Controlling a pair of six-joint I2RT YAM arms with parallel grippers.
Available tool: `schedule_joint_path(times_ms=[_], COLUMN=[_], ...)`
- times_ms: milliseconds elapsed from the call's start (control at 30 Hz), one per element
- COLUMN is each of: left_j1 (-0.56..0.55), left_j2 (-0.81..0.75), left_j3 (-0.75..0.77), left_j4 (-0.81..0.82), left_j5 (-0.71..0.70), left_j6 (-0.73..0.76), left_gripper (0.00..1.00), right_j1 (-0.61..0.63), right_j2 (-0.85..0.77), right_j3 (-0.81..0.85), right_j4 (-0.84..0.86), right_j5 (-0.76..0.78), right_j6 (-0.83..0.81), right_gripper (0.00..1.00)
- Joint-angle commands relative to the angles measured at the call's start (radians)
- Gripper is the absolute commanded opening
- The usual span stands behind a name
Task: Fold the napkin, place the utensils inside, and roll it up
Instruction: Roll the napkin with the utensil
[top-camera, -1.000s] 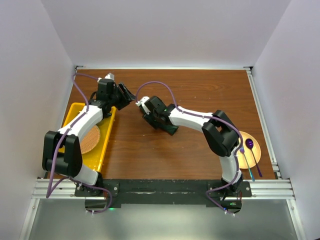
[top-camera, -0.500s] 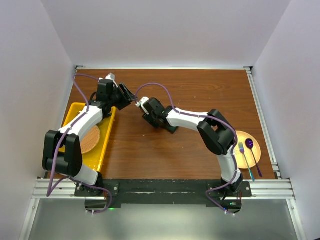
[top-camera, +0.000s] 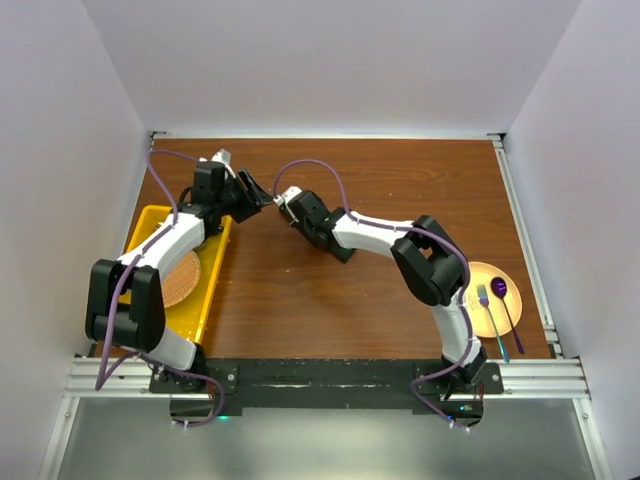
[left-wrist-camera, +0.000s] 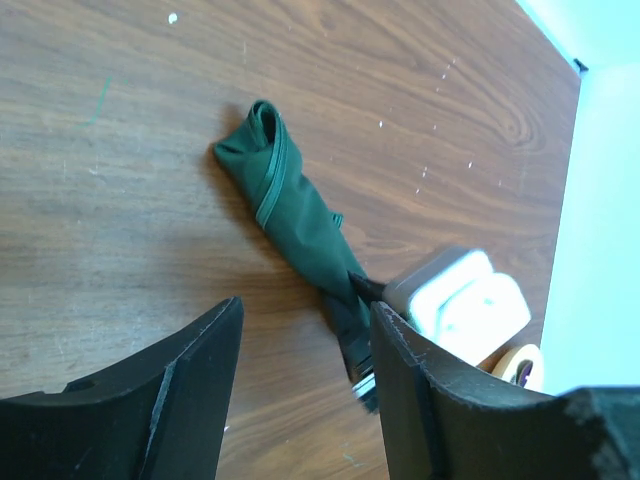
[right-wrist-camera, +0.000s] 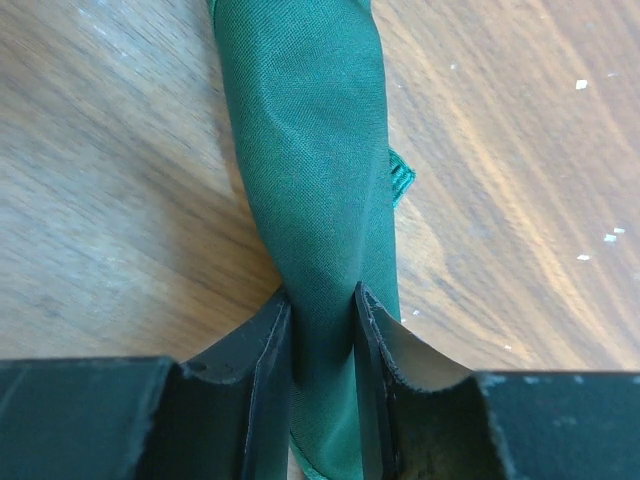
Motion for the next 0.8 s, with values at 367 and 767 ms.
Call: schedule_joint_path(times_ms=[367,767], left_j1=[0.014,-0.058], left_j2=[0.015,0.042], left_j3=[-0.078,-0.120], left_j4=[0.175,0.349], left_j5=[0.268,0.349], left_j6=[0.062,-0.027], left_gripper=[0.57,0.56], right_j1=[-0.225,-0.326], right_j2=[-0.072,-0.075], right_j3=[-0.113,-0.354], right_j4=[0.102,0.598], right_j5=[-0.961,-1.225], right_j6=[0.617,1.042], right_gripper=[0.00,0.00])
